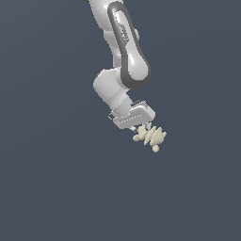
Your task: Pick up the object and move it to a goal position.
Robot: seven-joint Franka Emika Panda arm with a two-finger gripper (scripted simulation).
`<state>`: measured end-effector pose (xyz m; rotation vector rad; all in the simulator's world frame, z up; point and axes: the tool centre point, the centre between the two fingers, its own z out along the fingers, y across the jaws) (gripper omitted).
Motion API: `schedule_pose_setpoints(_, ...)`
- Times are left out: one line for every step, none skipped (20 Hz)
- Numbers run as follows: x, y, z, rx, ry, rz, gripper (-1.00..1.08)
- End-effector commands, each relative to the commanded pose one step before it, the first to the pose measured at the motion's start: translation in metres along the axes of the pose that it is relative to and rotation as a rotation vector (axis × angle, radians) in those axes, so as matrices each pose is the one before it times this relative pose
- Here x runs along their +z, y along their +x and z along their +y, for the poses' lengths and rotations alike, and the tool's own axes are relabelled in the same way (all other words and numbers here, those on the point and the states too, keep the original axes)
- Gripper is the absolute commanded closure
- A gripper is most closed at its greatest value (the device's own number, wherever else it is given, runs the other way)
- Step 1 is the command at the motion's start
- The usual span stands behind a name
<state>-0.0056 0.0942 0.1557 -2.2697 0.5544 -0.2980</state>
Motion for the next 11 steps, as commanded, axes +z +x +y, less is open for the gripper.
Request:
schedule_pose_setpoints(-0.00735, -0.00724, -0.00908, 0.00088, 0.00029, -0.00115, 1.08)
schedule_pose_setpoints(-0.00227, -0.00210, -0.00300, 0.00013, 0.00050, -0.00046, 1.08)
schedule_pose_setpoints(-0.00203, -0.00183, -0.00269, 0.00009, 0.00038, -0.00030, 1.08)
schedule_pose_setpoints(-0.00178, -0.00160, -0.00239, 0.00011, 0.00055, -0.00040, 1.08)
schedule_pose_setpoints(-0.00154, -0.00136, -0.00208, 0.00007, 0.00040, -0.00027, 1.08)
schedule_pose_setpoints(-0.00131, -0.00113, -0.00177, 0.00007, 0.00041, -0.00025, 1.08)
schedule_pose_setpoints(-0.00108, -0.00092, -0.00146, 0.00006, 0.00042, -0.00024, 1.08)
schedule_pose_setpoints(-0.00080, -0.00069, -0.00110, 0.00000, 0.00000, 0.00000, 1.08)
schedule_pose_setpoints(-0.00062, -0.00051, -0.00083, 0.00006, 0.00043, -0.00023, 1.08)
schedule_pose_setpoints(-0.00034, -0.00029, -0.00047, 0.00000, 0.00000, 0.00000, 1.08)
schedule_pose_setpoints(-0.00011, -0.00010, -0.00016, 0.00000, 0.00000, 0.00000, 1.08)
